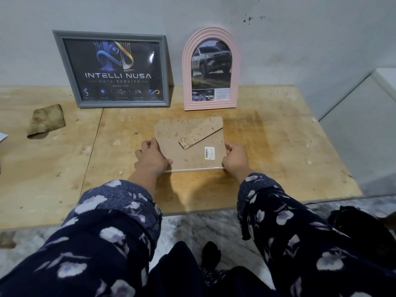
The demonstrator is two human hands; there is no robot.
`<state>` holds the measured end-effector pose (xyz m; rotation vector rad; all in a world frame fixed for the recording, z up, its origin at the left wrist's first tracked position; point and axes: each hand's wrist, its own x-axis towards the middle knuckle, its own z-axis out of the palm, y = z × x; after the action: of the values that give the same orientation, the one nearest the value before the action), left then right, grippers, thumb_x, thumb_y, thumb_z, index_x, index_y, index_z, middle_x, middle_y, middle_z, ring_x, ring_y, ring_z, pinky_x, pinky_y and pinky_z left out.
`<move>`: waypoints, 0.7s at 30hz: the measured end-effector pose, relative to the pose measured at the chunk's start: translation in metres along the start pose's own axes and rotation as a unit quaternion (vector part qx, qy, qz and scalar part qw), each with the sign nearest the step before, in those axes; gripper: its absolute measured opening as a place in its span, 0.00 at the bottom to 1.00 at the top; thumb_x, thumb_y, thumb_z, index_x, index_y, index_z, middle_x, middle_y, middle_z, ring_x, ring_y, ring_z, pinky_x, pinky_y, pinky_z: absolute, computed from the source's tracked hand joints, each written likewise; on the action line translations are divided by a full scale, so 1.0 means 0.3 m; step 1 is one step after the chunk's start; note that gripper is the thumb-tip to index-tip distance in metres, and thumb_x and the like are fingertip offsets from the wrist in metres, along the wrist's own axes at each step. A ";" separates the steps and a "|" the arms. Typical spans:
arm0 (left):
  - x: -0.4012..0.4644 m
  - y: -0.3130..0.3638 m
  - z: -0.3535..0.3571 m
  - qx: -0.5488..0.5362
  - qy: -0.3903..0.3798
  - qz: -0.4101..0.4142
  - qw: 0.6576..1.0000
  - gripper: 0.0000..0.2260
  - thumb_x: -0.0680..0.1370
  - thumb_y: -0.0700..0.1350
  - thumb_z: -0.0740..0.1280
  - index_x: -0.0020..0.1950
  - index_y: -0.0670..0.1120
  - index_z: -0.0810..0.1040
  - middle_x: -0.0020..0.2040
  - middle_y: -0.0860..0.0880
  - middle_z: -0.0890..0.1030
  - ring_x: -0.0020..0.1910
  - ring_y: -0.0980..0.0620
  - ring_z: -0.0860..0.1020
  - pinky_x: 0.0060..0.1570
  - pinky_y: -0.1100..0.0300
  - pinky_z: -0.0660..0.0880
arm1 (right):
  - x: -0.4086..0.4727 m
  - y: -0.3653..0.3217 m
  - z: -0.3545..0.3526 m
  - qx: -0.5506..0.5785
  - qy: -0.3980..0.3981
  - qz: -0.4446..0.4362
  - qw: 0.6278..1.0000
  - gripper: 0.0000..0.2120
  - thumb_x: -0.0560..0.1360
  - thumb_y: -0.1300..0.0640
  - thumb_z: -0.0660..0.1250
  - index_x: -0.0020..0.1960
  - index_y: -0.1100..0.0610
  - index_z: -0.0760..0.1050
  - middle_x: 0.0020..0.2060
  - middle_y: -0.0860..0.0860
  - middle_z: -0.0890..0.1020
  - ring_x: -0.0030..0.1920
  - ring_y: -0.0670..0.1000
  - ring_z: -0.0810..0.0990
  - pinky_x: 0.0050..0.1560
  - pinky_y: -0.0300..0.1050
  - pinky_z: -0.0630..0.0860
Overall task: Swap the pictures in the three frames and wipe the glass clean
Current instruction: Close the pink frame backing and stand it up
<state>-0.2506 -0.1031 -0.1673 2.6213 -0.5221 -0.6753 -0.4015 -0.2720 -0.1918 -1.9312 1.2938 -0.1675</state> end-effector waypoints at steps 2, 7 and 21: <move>0.002 0.000 -0.002 0.026 -0.010 0.003 1.000 0.37 0.75 0.51 0.71 0.77 0.50 0.54 0.74 0.47 0.57 0.71 0.41 0.58 0.66 0.42 0.64 | 0.008 0.004 0.005 -0.039 -0.009 -0.013 0.999 0.30 0.71 0.73 0.59 0.71 0.55 0.69 0.59 0.56 0.78 0.56 0.58 0.78 0.57 0.51 0.78; 0.003 0.007 -0.016 0.075 -0.033 0.007 0.997 0.35 0.76 0.53 0.70 0.76 0.49 0.55 0.74 0.48 0.57 0.72 0.42 0.56 0.66 0.42 0.62 | 0.019 -0.001 -0.010 -0.183 -0.057 -0.046 0.980 0.26 0.74 0.70 0.59 0.71 0.58 0.69 0.61 0.59 0.75 0.57 0.58 0.76 0.55 0.46 0.74; 0.028 0.060 -0.054 0.350 -0.042 0.076 0.933 0.35 0.74 0.63 0.64 0.75 0.47 0.61 0.71 0.49 0.61 0.71 0.46 0.58 0.61 0.45 0.65 | 0.028 -0.109 -0.073 -0.372 -0.069 -0.055 0.924 0.12 0.73 0.64 0.66 0.55 0.57 0.77 0.53 0.53 0.78 0.53 0.54 0.77 0.52 0.50 0.78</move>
<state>-0.2400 -0.1178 -0.1493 3.1515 -1.1606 -0.6334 -0.3848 -0.2852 -0.1577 -2.5903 1.2527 0.4684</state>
